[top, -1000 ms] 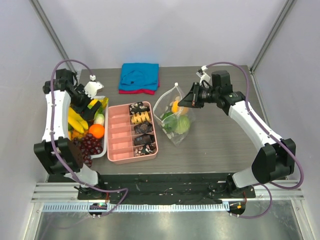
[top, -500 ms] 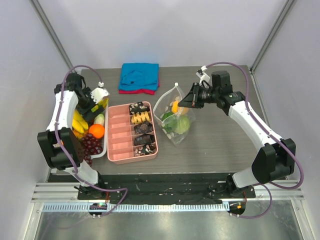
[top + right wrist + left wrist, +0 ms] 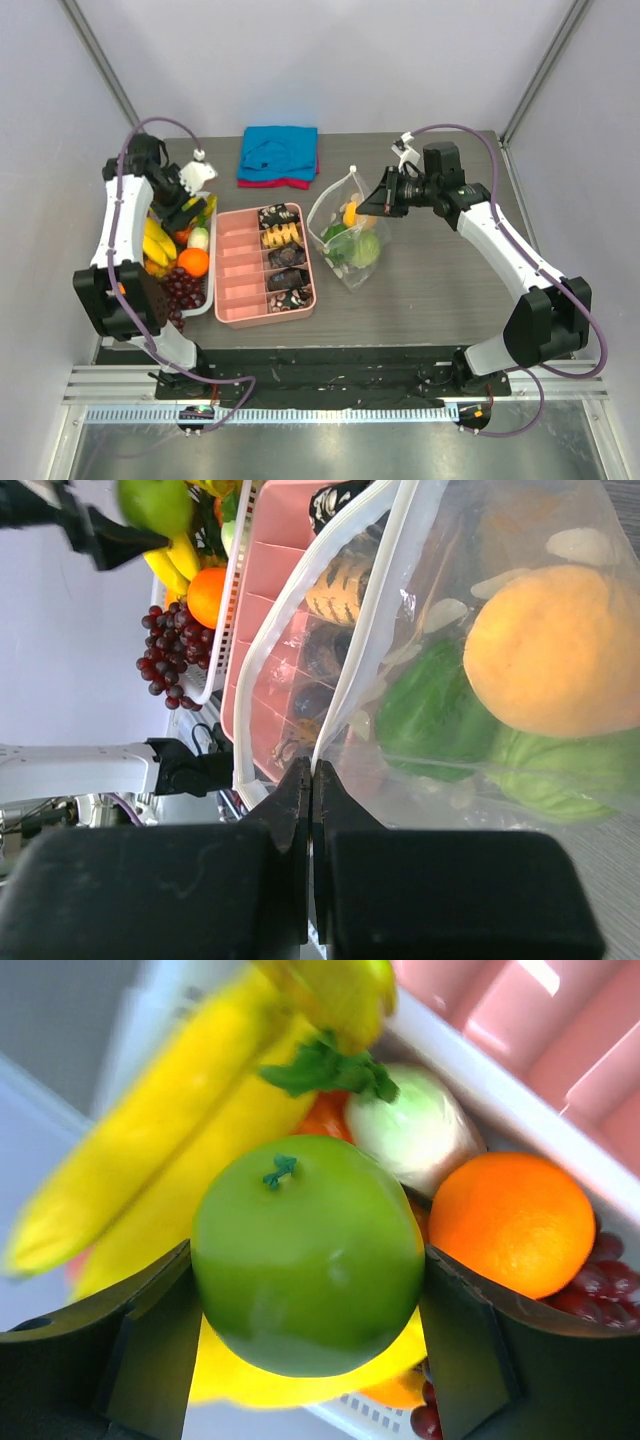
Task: Place the food in the zip-top bag and seal the zipper
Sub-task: Pick up the fake fruit from the bin, then place the fake fruit in the zipper food storage bag.
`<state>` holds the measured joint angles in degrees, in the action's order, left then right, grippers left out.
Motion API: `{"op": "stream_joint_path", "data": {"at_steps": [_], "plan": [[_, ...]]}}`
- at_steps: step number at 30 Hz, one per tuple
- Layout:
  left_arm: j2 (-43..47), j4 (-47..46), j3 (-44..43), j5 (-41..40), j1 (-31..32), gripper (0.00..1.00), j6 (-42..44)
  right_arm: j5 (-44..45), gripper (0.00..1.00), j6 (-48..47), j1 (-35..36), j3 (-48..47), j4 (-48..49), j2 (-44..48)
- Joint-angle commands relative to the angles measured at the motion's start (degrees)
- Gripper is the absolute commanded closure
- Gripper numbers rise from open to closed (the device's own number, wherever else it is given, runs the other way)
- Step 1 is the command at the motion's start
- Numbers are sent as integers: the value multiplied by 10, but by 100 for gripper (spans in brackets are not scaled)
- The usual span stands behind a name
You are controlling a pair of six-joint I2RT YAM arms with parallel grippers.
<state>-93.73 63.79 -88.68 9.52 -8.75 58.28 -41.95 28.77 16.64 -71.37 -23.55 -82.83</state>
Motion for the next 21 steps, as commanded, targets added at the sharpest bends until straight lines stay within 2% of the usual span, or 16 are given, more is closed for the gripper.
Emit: {"op": "stream_joint_path", "data": {"at_steps": [1,2,5,6,7,9,10,13,21], "plan": [[68,79,-124,100,26,44,-59,-6,99,-30,-2,3,-9,22],[72,85,-159,112,41,44,-93,-4,99,-35,-2,3,-12,23],[90,82,-190,143,135,44,-161,-1,99,-50,-2,2,-26,28],[96,70,-189,150,160,42,-183,-2,99,-52,-2,2,-29,31],[106,54,-188,153,218,41,-203,-2,99,-54,-3,0,-33,33],[108,6,-185,161,270,38,-249,-5,99,-65,-2,-3,-39,37],[106,-8,-184,161,318,37,-257,-12,99,-73,-2,-7,-48,37],[84,-51,-180,139,404,37,-271,-18,99,-92,-2,-12,-59,40],[-7,-93,-159,94,527,34,-280,-31,99,-99,-3,-10,-66,44]]}}
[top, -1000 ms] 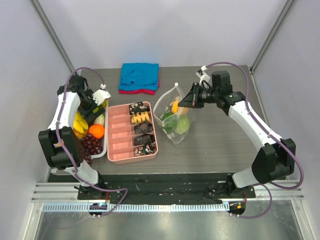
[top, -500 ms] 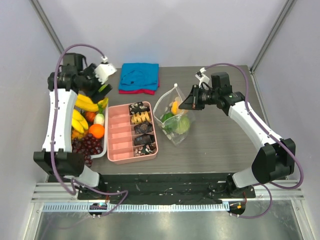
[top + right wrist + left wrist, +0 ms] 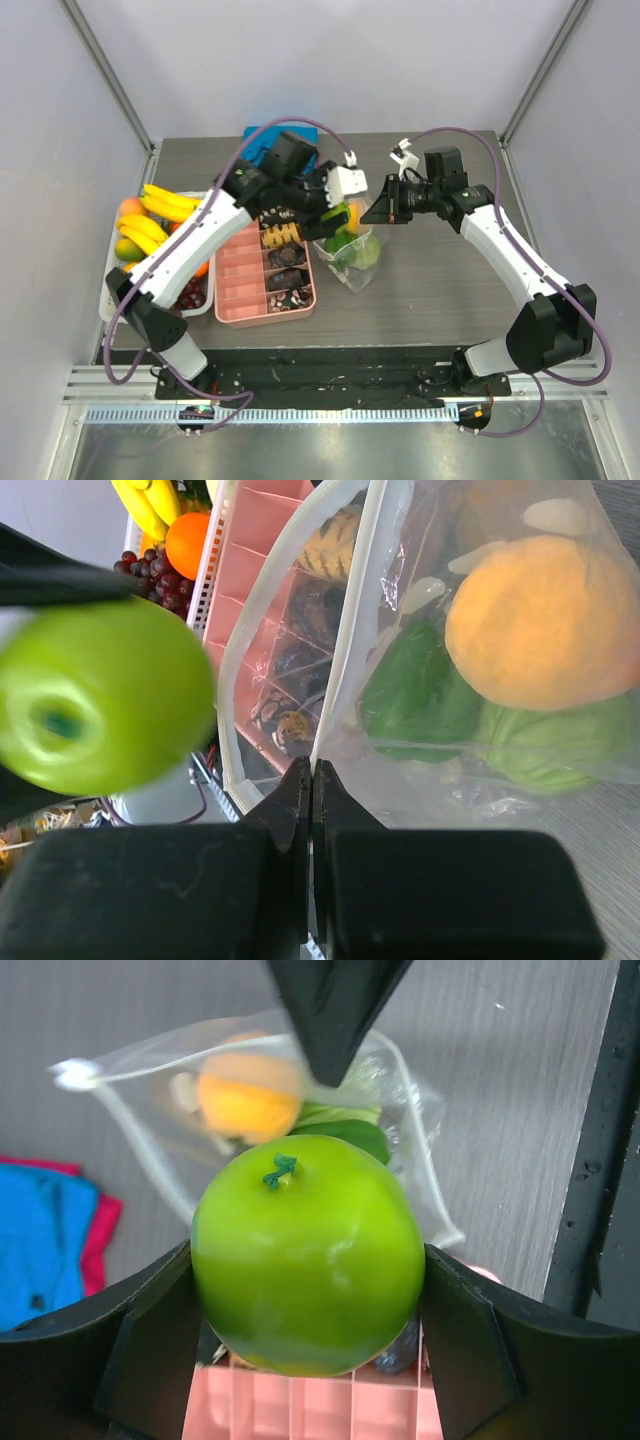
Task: Place the food in the zip-top bag and seal the zipper
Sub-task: Place the fake fruit in the zipper food storage bag.
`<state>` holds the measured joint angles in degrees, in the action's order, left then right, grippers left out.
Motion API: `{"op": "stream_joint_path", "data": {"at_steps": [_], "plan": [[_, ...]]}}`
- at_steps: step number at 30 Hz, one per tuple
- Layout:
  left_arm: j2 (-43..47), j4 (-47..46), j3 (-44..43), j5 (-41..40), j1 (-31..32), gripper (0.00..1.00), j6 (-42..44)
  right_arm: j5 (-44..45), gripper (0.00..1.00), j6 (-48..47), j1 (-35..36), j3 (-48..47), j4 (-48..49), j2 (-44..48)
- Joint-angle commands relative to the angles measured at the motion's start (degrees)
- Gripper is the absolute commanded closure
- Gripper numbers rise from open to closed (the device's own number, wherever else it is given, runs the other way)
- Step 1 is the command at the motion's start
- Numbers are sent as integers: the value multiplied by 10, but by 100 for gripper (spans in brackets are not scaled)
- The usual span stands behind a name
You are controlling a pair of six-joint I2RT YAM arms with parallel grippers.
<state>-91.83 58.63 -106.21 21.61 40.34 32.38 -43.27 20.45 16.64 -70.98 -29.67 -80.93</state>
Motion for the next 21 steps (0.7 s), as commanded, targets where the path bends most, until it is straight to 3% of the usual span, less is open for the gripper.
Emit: {"op": "stream_joint_path", "data": {"at_steps": [1,3,6,8,16,21], "plan": [[-33,-45,19,-35,40,34,-24,-21,99,-16,-2,-14,-5,27],[-50,-50,22,-34,48,33,-35,-26,99,-15,-2,-11,-5,30],[-71,-42,21,-55,55,22,-41,-29,99,-18,-2,-5,-5,37],[-81,-25,4,-64,55,0,-44,-29,99,-19,-2,0,-5,42],[-5,-97,34,-33,5,0,-160,-24,99,-16,-2,25,10,69],[-21,-88,43,-93,-12,8,-256,-11,99,47,-3,97,124,121]]}}
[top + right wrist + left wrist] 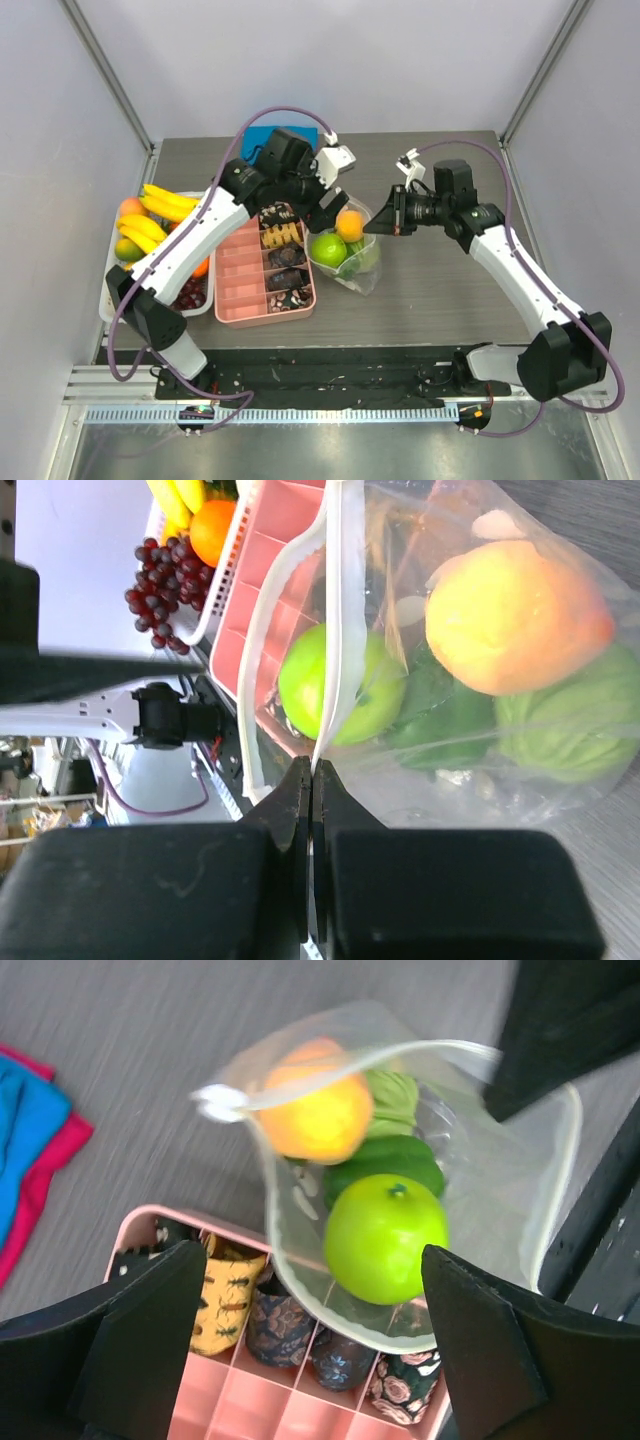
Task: Place the food in the zip-top bag and seal the zipper
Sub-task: Place the fake fruit in the zipper food storage bag, then zip the zipper food storage bag at the center of the board.
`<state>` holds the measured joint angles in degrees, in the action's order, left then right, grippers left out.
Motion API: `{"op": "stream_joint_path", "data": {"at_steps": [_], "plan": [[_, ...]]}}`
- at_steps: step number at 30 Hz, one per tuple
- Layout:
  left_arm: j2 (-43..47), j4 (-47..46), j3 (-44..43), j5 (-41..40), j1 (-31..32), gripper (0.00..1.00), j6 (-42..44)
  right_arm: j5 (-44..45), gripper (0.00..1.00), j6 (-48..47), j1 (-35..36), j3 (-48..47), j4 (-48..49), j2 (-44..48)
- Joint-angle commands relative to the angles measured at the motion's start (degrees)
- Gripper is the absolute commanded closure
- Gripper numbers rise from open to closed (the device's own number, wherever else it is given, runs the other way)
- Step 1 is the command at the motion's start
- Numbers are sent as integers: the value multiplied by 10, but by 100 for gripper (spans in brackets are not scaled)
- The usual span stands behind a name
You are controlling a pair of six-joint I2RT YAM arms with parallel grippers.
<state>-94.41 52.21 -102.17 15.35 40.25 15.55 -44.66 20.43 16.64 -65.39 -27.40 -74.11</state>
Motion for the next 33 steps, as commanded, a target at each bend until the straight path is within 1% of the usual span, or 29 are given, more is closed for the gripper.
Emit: {"op": "stream_joint_path", "data": {"at_steps": [1,2,5,10,11,12,13,14,15,16,17,18,19,20,21,22,23,24,25,27,28,29,30,31,32,33], "plan": [[-6,-22,3,-30,-19,9,-97,3,99,55,-3,50,115,55],[-12,-17,4,-30,-20,9,-112,4,99,71,-2,62,137,57],[-30,-10,12,-26,-25,13,-133,5,99,83,-3,72,153,58],[-47,-29,48,-32,-26,15,-176,6,99,105,-2,92,196,77],[-50,-37,49,-31,-25,18,-178,5,99,112,-3,98,206,81],[-51,-43,47,-25,-25,21,-184,6,99,129,-2,104,218,85],[-52,-47,44,-6,-25,28,-185,7,99,138,0,116,235,93],[-55,-48,37,9,-25,47,-186,7,99,147,1,121,244,98],[-57,-46,29,22,-25,55,-187,8,99,159,14,126,250,101],[-59,-40,8,57,-26,63,-186,12,99,167,22,133,261,106],[-62,-35,-6,75,-26,73,-183,20,99,172,35,135,269,114],[-64,-18,-18,89,-25,77,-178,26,99,183,58,138,271,118],[-68,-5,-50,108,-25,81,-172,35,99,186,73,136,294,121],[-81,12,-68,138,-26,88,-166,51,99,187,83,133,294,121],[-89,52,-86,154,-25,90,-163,57,99,186,103,129,295,118],[-96,71,-119,169,-25,91,-149,63,99,186,109,125,298,117],[-105,96,-132,197,-25,92,-134,71,99,185,113,126,301,113],[-119,114,-143,205,-24,93,-125,75,99,184,117,127,307,112],[-123,134,-146,211,-25,94,-112,78,99,183,119,133,311,111],[-128,138,-140,234,-22,94,-102,86,97,182,120,142,321,106],[-129,135,-136,244,-21,96,-98,89,95,178,122,150,321,106],[-131,134,-129,255,-20,97,-95,89,89,175,121,155,321,105],[-134,134,-127,268,-19,98,-91,86,71,167,123,158,321,106],[-138,133,-126,267,-13,100,-85,84,63,154,122,165,316,107],[-140,134,-128,266,-10,100,-70,82,54,122,123,164,307,109],[-142,134,-130,257,-7,100,-61,82,39,105,122,162,285,117]]}}
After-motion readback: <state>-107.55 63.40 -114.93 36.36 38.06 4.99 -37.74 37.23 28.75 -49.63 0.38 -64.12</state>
